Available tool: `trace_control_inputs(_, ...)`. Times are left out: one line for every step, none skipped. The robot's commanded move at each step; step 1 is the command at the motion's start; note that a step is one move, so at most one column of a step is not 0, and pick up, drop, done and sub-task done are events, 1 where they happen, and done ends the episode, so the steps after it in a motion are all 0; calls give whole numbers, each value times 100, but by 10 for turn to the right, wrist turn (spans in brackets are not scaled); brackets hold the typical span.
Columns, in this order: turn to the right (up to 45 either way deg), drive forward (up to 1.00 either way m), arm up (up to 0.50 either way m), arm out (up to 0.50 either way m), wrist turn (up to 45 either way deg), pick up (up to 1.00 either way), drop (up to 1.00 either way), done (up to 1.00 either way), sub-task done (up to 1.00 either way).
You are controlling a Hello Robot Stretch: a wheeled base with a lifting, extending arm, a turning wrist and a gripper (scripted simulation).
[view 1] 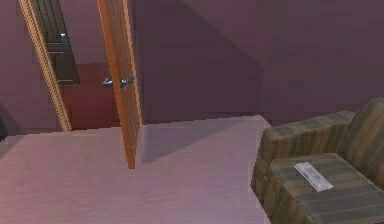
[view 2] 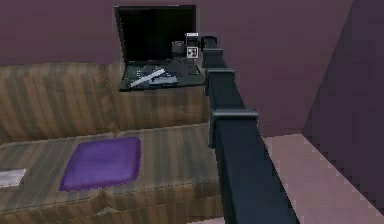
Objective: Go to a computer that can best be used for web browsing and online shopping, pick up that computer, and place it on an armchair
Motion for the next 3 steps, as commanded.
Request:
trace_control_inputs(0, 0, 0, 0, -450, 0, 0, 0, 0)
trace_control_inputs(0, 0, 0, 0, -330, 0, 0, 0, 0)
trace_control_inputs(0, 0, 0, -46, 0, 0, 0, 0, 0)
